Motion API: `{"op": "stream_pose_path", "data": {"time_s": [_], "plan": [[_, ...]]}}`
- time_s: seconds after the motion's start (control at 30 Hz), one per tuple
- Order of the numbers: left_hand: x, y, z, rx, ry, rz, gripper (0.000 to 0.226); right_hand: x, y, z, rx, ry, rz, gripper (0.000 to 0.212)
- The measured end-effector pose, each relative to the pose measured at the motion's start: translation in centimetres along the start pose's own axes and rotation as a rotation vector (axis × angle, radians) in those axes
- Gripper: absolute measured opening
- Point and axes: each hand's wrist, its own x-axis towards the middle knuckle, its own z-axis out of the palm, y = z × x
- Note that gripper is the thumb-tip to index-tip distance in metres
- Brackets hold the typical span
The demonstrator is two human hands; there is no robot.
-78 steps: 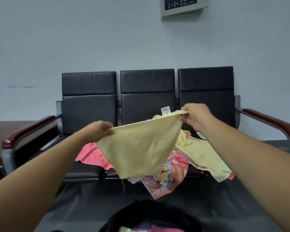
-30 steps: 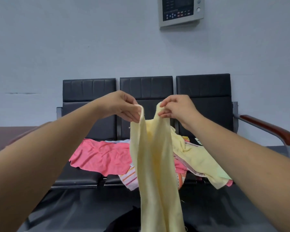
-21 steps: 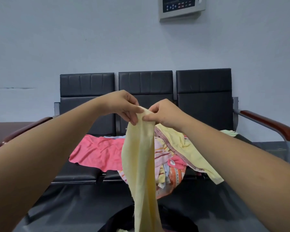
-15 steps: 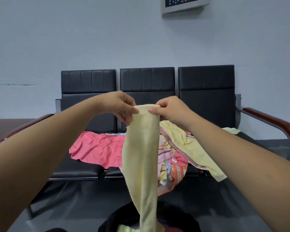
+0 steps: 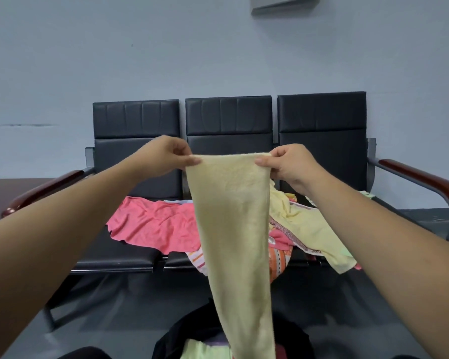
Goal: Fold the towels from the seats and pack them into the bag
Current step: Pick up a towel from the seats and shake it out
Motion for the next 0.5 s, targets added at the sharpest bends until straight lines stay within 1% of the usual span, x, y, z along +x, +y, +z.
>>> {"op": "stream_pose_path", "data": {"time_s": [0.07, 0.1, 0.13, 0.17, 0.2, 0.27, 0.3, 0.33, 0.4, 0.43, 0.5], "plan": [[0.2, 0.6, 0.2, -0.162, 0.139, 0.041, 0.029, 0.5, -0.4, -0.4, 0.287, -0.045, 0.040, 0.009], [0.3, 0.8, 0.3, -0.192, 0.178, 0.057, 0.028, 0.7, -0.5, -0.6, 0.414, -0.062, 0.063, 0.008], [0.4, 0.9, 0.4, -0.189, 0.198, 0.073, 0.027, 0.9, -0.5, -0.9, 0.480, -0.067, 0.082, 0.011], [0.6, 0.8, 0.6, -0.164, 0.203, 0.083, 0.025, 1.0, -0.3, -1.0, 0.480, -0.061, 0.097, 0.014], [0.8, 0.6, 0.8, -0.137, 0.202, 0.083, 0.023, 1.1, 0.0, -1.1, 0.417, -0.041, 0.101, 0.015], [1.2, -0.1, 1.2, -0.106, 0.193, 0.075, 0.028, 1.1, 0.8, -1.1, 0.196, 0.012, 0.070, 0.020], [1.3, -0.3, 1.6, -0.092, 0.191, 0.077, 0.031, 1.1, 1.1, -1.0, 0.114, 0.039, 0.042, 0.022], [1.3, -0.3, 2.0, -0.067, 0.191, 0.082, 0.031, 1.2, 1.4, -0.8, 0.073, 0.073, 0.011, 0.020], [1.3, -0.1, 3.0, -0.037, 0.182, 0.081, 0.017, 1.5, 1.8, -0.5, 0.073, 0.135, -0.041, 0.017], [1.2, 0.1, 3.6, -0.040, 0.174, 0.073, 0.012, 1.6, 2.0, -0.4, 0.101, 0.146, -0.047, 0.019], [1.1, 0.1, 4.7, -0.111, 0.165, 0.038, 0.008, 1.9, 2.4, -0.5, 0.159, 0.099, -0.012, 0.025]]}}
